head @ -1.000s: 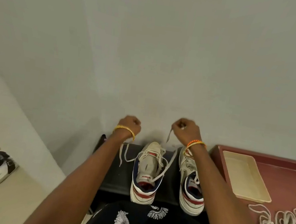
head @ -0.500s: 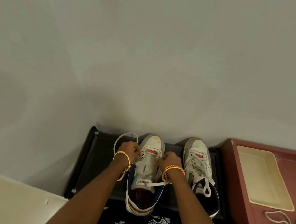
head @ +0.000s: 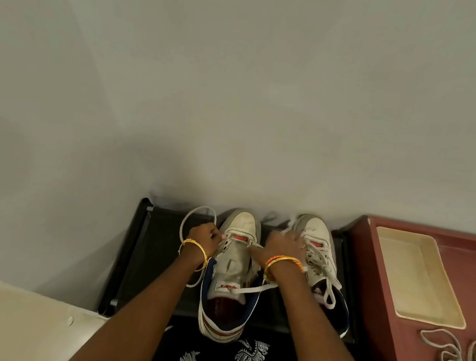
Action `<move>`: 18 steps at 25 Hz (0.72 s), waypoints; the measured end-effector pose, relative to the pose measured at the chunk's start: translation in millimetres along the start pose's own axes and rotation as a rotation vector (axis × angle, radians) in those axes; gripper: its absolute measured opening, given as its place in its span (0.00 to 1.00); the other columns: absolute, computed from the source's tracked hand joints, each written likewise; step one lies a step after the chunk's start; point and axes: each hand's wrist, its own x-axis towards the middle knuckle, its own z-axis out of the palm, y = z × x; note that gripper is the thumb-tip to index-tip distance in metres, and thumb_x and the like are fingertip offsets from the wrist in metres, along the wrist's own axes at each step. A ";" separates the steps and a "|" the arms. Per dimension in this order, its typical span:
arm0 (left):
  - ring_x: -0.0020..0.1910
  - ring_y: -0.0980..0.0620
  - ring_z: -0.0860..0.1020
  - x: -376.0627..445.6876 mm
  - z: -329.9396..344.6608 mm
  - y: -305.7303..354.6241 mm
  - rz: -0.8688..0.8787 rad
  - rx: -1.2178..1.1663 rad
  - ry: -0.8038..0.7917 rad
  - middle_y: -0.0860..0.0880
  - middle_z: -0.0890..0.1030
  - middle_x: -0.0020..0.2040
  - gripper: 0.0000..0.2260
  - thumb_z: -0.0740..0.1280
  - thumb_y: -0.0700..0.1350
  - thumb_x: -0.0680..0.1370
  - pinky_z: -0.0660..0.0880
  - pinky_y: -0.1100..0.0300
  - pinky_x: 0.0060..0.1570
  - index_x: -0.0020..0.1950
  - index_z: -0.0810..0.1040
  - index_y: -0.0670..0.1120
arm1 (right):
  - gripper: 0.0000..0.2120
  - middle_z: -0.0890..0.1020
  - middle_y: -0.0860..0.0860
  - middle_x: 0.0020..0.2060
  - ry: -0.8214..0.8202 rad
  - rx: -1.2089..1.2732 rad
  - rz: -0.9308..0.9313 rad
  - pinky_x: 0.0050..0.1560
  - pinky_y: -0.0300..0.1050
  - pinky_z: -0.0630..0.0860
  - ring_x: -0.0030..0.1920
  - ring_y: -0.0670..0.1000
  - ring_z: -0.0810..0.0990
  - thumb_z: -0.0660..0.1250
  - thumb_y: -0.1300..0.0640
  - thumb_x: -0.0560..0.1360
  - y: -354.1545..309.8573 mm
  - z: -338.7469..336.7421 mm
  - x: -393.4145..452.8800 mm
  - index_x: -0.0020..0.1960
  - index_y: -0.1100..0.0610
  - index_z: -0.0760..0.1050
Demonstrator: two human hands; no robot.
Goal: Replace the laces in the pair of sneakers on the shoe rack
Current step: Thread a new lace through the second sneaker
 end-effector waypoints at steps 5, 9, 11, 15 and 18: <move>0.44 0.47 0.77 -1.9 -1.7 3.4 -0.016 -0.007 0.076 0.39 0.80 0.44 0.13 0.64 0.40 0.78 0.69 0.61 0.41 0.34 0.68 0.44 | 0.16 0.69 0.59 0.64 -0.058 0.188 0.071 0.59 0.51 0.72 0.61 0.58 0.73 0.60 0.56 0.79 -13.6 39.9 0.0 0.65 0.59 0.70; 0.46 0.42 0.79 8.0 -0.3 -10.2 -0.081 -0.154 0.180 0.38 0.79 0.46 0.09 0.66 0.38 0.77 0.78 0.52 0.47 0.38 0.70 0.42 | 0.15 0.73 0.59 0.61 -0.023 0.273 0.130 0.56 0.49 0.74 0.60 0.58 0.75 0.61 0.57 0.78 -12.3 42.5 1.8 0.63 0.60 0.71; 0.49 0.39 0.80 14.2 -3.7 -20.5 -0.168 -0.276 0.250 0.37 0.78 0.48 0.05 0.66 0.37 0.77 0.80 0.44 0.46 0.41 0.71 0.40 | 0.15 0.75 0.59 0.60 -0.001 0.315 0.153 0.56 0.50 0.75 0.60 0.58 0.76 0.62 0.57 0.78 -13.1 43.4 2.7 0.63 0.60 0.72; 0.48 0.36 0.80 21.3 -21.6 -33.9 -0.237 -0.288 0.377 0.36 0.79 0.52 0.03 0.65 0.35 0.76 0.80 0.42 0.44 0.49 0.74 0.37 | 0.15 0.77 0.60 0.59 0.019 0.390 0.191 0.55 0.50 0.75 0.57 0.59 0.77 0.64 0.57 0.77 -11.7 48.6 7.4 0.61 0.61 0.73; 0.47 0.38 0.80 20.3 -33.9 -42.2 -0.325 -0.239 0.373 0.36 0.78 0.51 0.08 0.66 0.37 0.77 0.79 0.50 0.40 0.54 0.74 0.36 | 0.15 0.77 0.60 0.58 0.018 0.430 0.199 0.53 0.49 0.76 0.56 0.59 0.78 0.66 0.57 0.76 -11.3 48.1 6.8 0.60 0.61 0.73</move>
